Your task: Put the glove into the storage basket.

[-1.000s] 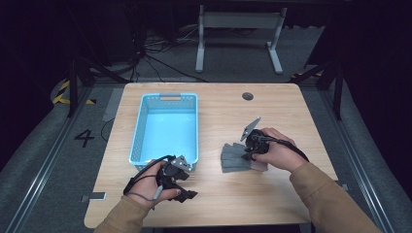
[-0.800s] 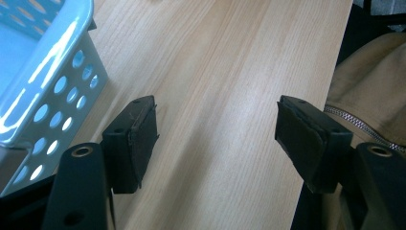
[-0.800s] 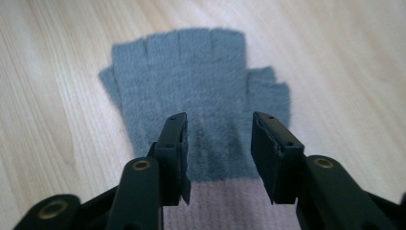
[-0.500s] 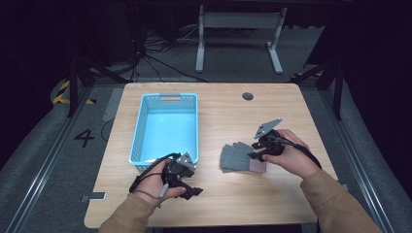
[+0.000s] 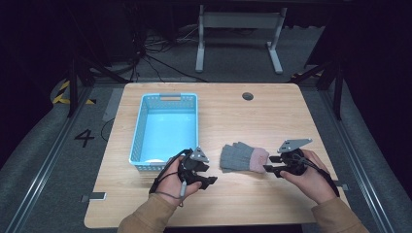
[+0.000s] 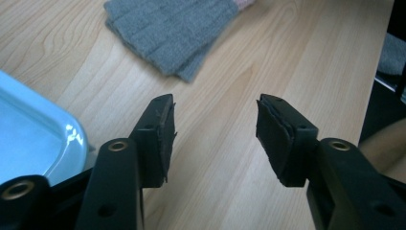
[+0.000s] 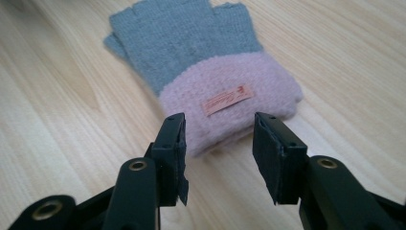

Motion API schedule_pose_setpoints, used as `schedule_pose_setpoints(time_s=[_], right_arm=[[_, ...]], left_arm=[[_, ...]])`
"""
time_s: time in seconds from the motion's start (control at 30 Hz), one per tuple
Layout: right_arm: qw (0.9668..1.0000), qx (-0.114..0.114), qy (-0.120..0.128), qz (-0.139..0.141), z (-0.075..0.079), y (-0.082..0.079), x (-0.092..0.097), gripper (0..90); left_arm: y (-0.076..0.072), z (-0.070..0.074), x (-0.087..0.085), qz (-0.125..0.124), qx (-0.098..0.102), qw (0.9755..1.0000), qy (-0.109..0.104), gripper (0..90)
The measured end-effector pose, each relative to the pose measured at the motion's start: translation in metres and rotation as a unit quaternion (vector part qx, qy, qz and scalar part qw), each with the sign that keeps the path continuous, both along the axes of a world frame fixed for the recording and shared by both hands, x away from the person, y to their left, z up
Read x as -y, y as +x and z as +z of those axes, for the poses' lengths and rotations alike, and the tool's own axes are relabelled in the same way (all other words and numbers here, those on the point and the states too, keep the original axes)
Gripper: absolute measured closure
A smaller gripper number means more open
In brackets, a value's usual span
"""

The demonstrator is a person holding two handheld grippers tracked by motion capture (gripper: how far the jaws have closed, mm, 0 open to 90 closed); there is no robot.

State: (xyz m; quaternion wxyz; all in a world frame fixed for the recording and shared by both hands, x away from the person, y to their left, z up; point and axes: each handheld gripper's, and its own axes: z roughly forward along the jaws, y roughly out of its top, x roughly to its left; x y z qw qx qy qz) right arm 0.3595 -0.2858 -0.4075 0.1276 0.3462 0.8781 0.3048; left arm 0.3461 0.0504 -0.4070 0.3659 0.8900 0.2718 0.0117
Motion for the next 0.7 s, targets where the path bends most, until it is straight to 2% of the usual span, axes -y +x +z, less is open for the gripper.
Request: schedule_pose_setpoints(time_s=[0.1,0.17,0.27,0.33,0.37,0.43,0.53,0.63,0.7], right_arm=[[0.9999,-0.001,0.010,-0.003,-0.006,-0.007,0.001,56.4],[1.0000,-0.006,0.001,0.004,-0.010,-0.009,0.000,55.8],[0.9999,0.000,-0.012,0.002,-0.013,-0.010,0.000,55.8],[0.9998,-0.008,-0.015,0.000,-0.016,-0.012,-0.001,55.8],[0.9998,-0.012,-0.015,0.004,-0.018,-0.013,-0.001,55.8],[0.9997,-0.014,-0.018,0.006,-0.021,-0.014,-0.002,56.0],[0.9997,-0.013,-0.020,0.005,-0.023,-0.013,-0.003,57.0],[0.9997,0.001,-0.023,0.000,-0.025,-0.010,-0.006,66.8],[0.9997,-0.001,-0.024,0.003,-0.023,-0.010,-0.008,72.4]], left_arm=[[0.003,-0.004,0.007,0.013,-0.001,0.9999,-0.003,53.6],[0.006,-0.008,0.012,0.026,0.003,0.9996,-0.004,54.0],[0.010,-0.013,0.019,0.038,0.018,0.9991,-0.013,56.1],[0.011,-0.014,0.024,0.039,0.011,0.9990,-0.019,58.0],[0.011,-0.014,0.026,0.038,0.011,0.9991,-0.018,58.9],[0.010,-0.016,0.031,0.035,0.015,0.9993,-0.002,59.5],[0.010,-0.020,0.035,0.035,0.011,0.9993,-0.001,60.5],[0.010,-0.025,0.040,0.030,0.003,0.9995,0.013,59.1],[0.010,-0.027,0.042,0.036,0.006,0.9992,0.017,58.4]])
